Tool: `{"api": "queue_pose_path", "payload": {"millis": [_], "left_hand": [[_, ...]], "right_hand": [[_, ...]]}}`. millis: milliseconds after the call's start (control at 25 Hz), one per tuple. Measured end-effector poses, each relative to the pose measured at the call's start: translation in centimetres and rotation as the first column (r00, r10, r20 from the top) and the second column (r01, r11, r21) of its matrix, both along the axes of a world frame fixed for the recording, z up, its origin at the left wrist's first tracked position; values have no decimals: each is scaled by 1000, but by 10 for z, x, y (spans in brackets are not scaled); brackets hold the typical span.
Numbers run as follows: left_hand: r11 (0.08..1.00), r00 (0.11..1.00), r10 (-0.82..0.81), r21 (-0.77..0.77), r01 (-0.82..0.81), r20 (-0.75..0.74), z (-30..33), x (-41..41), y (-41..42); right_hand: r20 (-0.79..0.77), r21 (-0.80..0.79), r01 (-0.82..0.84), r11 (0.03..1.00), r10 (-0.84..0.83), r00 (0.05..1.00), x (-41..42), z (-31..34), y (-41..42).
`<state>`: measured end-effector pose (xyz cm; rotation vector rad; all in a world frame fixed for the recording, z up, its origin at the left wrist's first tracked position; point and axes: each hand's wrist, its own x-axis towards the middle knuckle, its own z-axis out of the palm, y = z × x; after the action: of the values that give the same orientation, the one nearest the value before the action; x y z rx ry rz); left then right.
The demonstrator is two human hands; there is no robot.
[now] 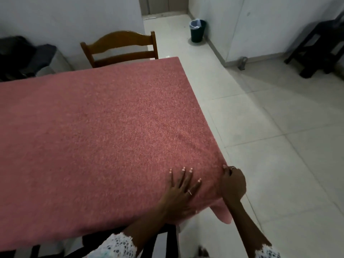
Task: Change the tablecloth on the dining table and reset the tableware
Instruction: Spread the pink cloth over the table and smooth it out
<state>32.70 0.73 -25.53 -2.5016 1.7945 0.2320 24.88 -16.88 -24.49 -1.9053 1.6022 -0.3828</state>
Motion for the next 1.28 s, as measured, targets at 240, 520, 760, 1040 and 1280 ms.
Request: {"api": "queue_pose_path", "payload": {"millis": [240,520,760,1040,1280], "left_hand": [[889,954,295,-351,-293,-51,27,23,-32],[527,558,804,-187,-829,-206,37,120,-34],[308,332,929,-155,-939,-165,30,198,17],[192,216,965,-165,-967,-147,24,310,-2],[33,38,991,-42,-999,-126,9,413,-72]], "right_hand": [[-42,-319,-676,664,703,710,30,5,25],[-280,-121,-611,782,564,777,129,10,35],[-406,-229,-970,84,897,174,235,-4,74],[-375,-221,-973,70,915,151,395,6,23],[-431,-185,-979,-82,902,6,547,-8,-56]]}}
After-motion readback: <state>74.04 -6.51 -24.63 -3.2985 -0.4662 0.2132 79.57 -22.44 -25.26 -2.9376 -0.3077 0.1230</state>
